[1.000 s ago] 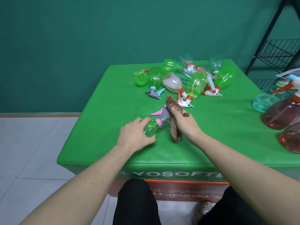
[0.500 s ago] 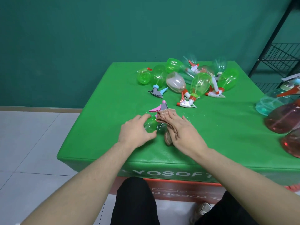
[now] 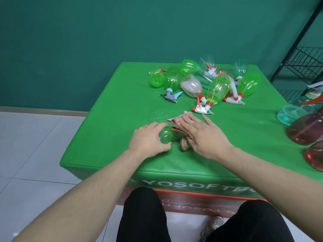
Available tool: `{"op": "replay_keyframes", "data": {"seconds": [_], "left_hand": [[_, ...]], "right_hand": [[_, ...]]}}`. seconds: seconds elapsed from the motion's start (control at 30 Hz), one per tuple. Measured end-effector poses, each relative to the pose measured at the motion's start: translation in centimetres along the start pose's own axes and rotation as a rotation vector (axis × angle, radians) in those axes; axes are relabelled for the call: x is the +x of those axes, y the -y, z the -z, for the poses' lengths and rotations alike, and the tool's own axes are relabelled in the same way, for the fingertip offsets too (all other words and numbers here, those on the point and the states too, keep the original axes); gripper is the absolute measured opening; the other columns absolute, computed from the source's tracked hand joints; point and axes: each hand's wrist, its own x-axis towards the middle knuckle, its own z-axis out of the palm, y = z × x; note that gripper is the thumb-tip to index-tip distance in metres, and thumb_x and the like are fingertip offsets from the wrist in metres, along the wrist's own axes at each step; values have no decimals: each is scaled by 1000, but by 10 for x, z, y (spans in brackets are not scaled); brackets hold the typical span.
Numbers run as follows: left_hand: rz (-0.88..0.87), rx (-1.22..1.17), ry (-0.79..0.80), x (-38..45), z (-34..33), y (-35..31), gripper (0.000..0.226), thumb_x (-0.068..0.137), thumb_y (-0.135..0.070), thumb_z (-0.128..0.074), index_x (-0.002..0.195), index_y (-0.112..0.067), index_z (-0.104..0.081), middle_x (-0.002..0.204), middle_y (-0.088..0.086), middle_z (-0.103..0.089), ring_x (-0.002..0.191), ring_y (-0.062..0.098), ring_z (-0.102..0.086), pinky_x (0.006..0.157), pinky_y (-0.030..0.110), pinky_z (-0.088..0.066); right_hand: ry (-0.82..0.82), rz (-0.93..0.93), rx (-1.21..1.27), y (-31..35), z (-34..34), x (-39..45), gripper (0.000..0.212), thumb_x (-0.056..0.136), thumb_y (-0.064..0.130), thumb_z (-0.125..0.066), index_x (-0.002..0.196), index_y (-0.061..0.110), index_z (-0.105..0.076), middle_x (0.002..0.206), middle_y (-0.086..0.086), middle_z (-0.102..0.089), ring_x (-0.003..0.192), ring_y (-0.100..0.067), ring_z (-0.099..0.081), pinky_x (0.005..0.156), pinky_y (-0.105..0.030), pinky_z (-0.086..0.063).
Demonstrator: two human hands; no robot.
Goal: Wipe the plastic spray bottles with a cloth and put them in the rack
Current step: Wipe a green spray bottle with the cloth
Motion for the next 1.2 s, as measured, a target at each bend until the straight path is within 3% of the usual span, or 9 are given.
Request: {"op": "replay_keyframes", "data": {"seconds": [0.3,0.6,0.73,0.83,0.97,1.2], "left_hand": [[-28,8,27,0,2,-3,72,83,-68,-60,146,-37,-43,136,-10,-60,116,13,-60,96,34,-53],[59,40,71,0,11,-11,59,81,-64,-65,122,-27,-44,103,-9,-64,85,14,-60,73,31,-54],[92,-3,77,-1,12,-8,63,79,-65,-68,124,-28,-43,102,-11,-63,85,13,-61,75,33,-55],[87,-26,89,-3,12,-7,66,80,-65,-69,129,-28,-42,104,-11,-63,87,12,-60,77,33,-56],[35,-19,82,-6,11,-7,63,82,-65,-67,128,-28,-45,113,-10,-63,95,12,-60,82,32,-55],[-18,2,56,-7,10,-6,59,83,-65,-64,125,-28,-46,117,-10,-62,94,9,-52,83,30,-50]], "right_hand": [[90,47,-22,-8,9,35,59,106,41,-25,162,27,-13,169,6,-11,157,-15,-2,126,-49,4],[122,106,58,-8,7,48,56,107,42,-21,162,32,-13,169,7,-10,157,-13,1,126,-53,1],[143,114,-7,-19,21,34,59,105,44,-19,162,29,-15,170,1,-8,156,-12,-1,127,-51,-2],[143,119,-25,-24,31,25,72,94,51,-6,161,30,-19,169,4,-10,156,-10,-5,127,-50,-1],[163,123,-28,-24,30,23,56,105,43,-22,160,32,-26,169,9,-13,156,-10,-5,127,-52,-1],[186,100,87,-3,14,51,55,107,41,-25,161,31,-22,169,9,-12,156,-13,-5,126,-56,-2]]}}
